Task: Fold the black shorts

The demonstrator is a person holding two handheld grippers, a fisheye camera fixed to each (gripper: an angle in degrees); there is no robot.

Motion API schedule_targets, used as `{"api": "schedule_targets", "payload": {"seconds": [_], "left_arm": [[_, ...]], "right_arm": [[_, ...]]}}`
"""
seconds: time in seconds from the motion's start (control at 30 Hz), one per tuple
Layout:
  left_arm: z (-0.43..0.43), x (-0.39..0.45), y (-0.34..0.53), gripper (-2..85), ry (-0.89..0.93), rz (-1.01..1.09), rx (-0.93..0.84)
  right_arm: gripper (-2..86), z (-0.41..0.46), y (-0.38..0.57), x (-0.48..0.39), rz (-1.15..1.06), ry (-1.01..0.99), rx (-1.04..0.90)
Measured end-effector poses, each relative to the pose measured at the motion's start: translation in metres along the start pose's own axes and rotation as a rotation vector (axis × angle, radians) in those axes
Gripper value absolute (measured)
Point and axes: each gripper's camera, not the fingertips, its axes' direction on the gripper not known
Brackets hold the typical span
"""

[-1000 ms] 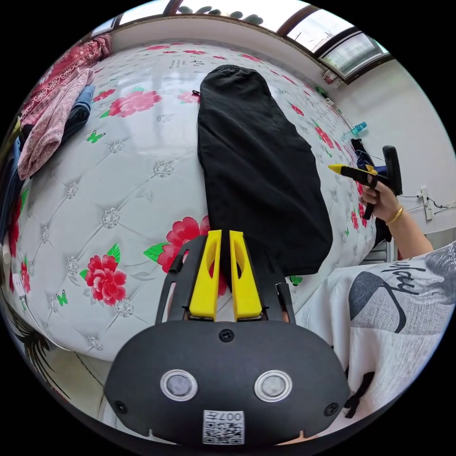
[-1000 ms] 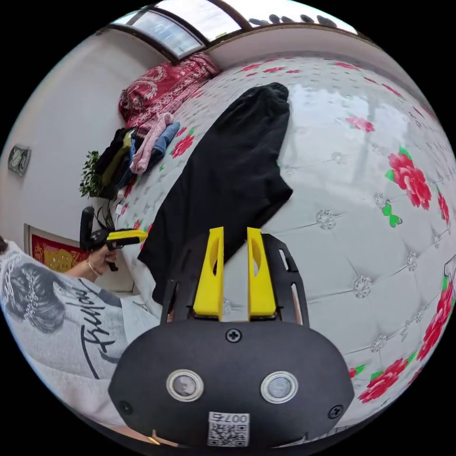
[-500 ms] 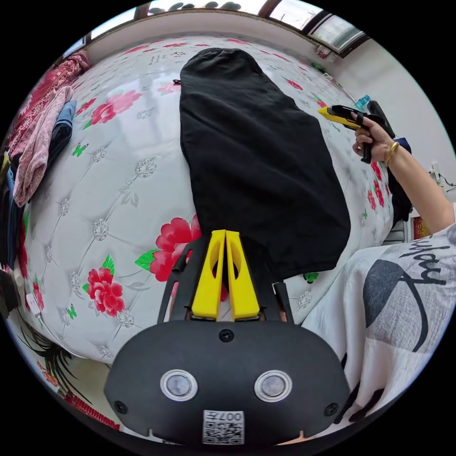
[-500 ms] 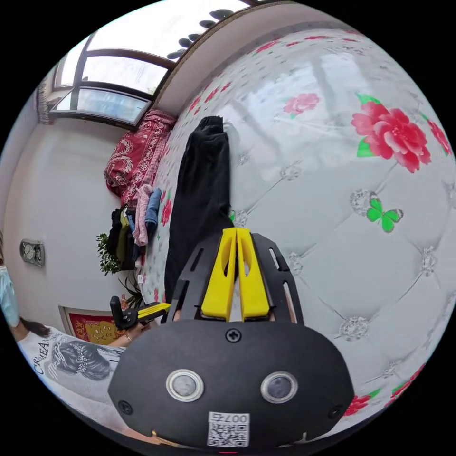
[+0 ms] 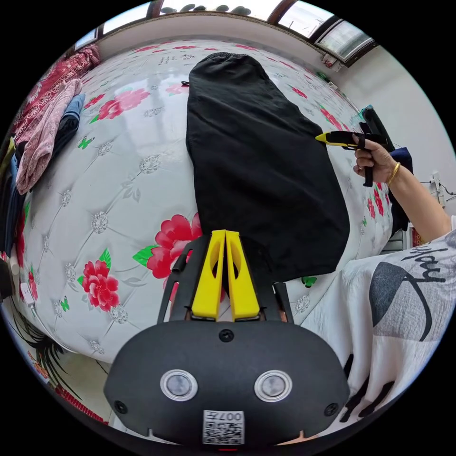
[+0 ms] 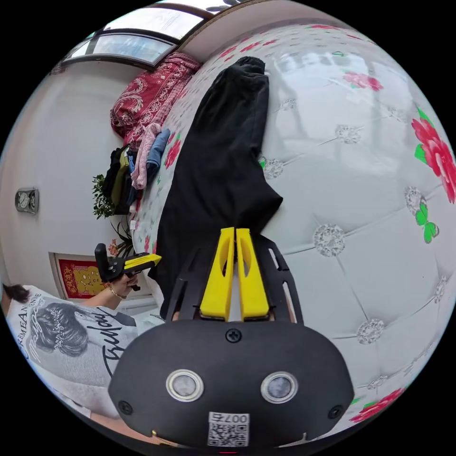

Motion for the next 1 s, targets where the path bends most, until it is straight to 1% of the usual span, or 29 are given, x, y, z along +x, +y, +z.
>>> {"api": "schedule_targets", "payload": {"seconds": [0.13,0.27,0.33,0.4,0.47,0.6,0.83,0.93,1.0], "left_arm": [[0.002,0.005,0.001,-1.0,-0.008,0.006,0.01],[0.002,0.01,0.003,-1.0,-0.008,-0.001,0.022],[0.002,0.013,0.002,-1.0,-0.018,0.003,0.015],[-0.002,0.017,0.002,-1.0,-0.051,0.006,0.015],[-0.005,0.017,0.004,-1.0,-0.043,-0.004,0.035],[-0.003,0.012,0.006,-1.0,-0.008,-0.033,0.028],[-0.005,0.011,0.005,-1.0,-0.025,-0.012,0.035],[-0.008,0.009,0.006,-1.0,-0.027,-0.006,0.046],[-0.01,0.006,0.005,-1.0,-0.015,0.003,0.051]], "right_arm": [[2.3,-0.017,0.014,0.007,0.022,-0.003,0.05],[5.2,-0.028,0.045,-0.017,-0.049,-0.115,0.063],[5.5,-0.024,0.07,-0.043,-0.145,-0.149,0.028],[5.6,0.0,0.108,-0.075,-0.235,-0.132,-0.089],[5.3,0.019,0.136,-0.094,-0.298,-0.12,-0.139],[3.9,0.064,0.17,-0.12,-0.353,-0.086,-0.276],[0.4,0.071,0.167,-0.132,-0.34,-0.129,-0.233],[0.0,0.049,0.172,-0.129,-0.325,-0.166,-0.202],[0.1,0.031,0.185,-0.123,-0.324,-0.141,-0.196]]}}
